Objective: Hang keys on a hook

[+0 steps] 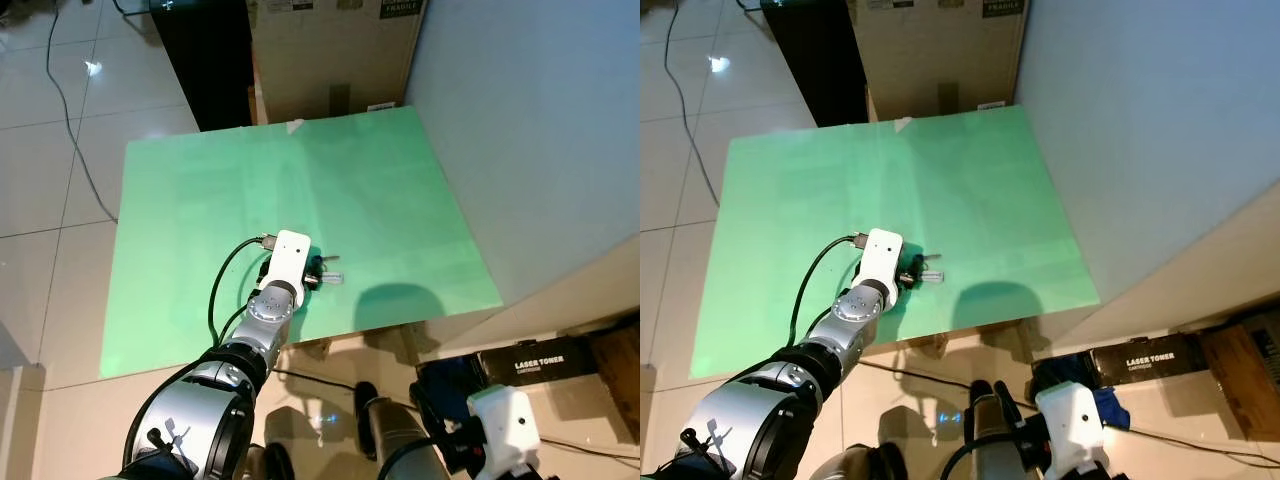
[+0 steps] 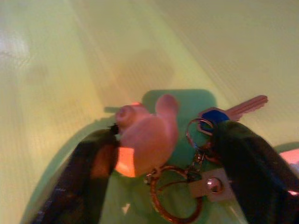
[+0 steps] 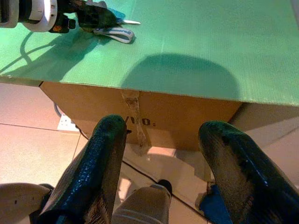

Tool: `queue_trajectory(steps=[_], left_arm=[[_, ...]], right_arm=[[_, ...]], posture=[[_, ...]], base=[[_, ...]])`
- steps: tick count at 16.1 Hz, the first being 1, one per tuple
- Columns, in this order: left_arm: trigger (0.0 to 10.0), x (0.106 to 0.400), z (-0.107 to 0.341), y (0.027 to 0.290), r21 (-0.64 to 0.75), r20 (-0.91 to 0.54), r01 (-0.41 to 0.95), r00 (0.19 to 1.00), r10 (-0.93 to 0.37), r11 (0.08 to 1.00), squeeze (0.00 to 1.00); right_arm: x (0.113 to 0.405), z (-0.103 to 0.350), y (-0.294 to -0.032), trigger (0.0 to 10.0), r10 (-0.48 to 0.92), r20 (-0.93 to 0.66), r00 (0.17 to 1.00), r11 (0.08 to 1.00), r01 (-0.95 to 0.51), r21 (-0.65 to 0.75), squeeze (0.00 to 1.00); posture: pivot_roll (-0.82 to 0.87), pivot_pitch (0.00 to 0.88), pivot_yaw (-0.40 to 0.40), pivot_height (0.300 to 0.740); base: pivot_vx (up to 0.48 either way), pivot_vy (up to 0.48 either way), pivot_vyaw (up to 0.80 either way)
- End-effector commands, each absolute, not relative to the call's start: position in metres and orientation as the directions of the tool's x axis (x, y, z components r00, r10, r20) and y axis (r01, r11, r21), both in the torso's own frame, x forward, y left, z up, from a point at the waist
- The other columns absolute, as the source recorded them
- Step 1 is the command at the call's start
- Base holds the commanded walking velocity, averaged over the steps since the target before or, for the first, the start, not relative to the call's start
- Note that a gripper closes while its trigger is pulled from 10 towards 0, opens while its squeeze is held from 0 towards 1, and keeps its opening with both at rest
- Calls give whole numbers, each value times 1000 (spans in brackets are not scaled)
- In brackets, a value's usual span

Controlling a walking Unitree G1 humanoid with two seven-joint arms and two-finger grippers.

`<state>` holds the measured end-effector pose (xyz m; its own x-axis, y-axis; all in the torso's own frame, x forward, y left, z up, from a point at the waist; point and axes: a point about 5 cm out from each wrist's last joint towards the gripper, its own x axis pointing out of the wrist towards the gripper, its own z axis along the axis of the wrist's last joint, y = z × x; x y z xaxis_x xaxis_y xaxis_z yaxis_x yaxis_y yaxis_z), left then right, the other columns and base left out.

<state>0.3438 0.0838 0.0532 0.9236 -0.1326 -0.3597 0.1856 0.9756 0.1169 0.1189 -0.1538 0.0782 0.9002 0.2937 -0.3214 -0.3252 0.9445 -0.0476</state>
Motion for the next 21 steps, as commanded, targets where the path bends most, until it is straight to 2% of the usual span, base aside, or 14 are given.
queue_trajectory(steps=[1,4,11,13,15,17,19,21], left_arm=[[0,330,31,90,81,-469,156,878,-100,984,0],[0,331,31,95,16,-472,95,878,-76,995,0],[0,328,28,91,20,-486,150,866,-122,988,0],[0,330,30,93,-12,-485,149,864,-136,989,0],[0,334,36,87,-165,-458,95,874,-162,982,0],[0,337,42,87,-205,-400,107,898,-183,973,0],[0,345,54,102,-250,-324,79,932,-161,965,0],[0,358,83,123,-217,-161,104,977,-141,971,0]], right_arm=[[115,78,-156,10000,277,-339,899,949,-312,-53,0],[108,79,-155,10000,260,-349,901,954,-295,-51,0],[105,77,-151,10000,219,-354,909,968,-249,-41,0],[110,75,-152,10000,208,-346,915,971,-236,-40,0],[125,76,-156,10000,198,-307,931,972,-226,-59,0],[144,75,-164,10000,177,-272,946,978,-201,-62,0],[177,74,-172,10000,172,-222,960,981,-187,-47,0],[210,75,-172,10000,208,-180,962,975,-219,-45,0]], posture=[[-448,325,64,736],[-463,336,73,736],[-466,341,115,736],[-452,317,138,736],[-435,267,161,736],[-384,194,157,736],[-294,86,139,736],[-197,0,107,736]], base=[[0,0,0],[0,0,0],[0,0,0],[0,0,0],[0,0,0],[0,0,0],[0,0,0],[0,0,0]])
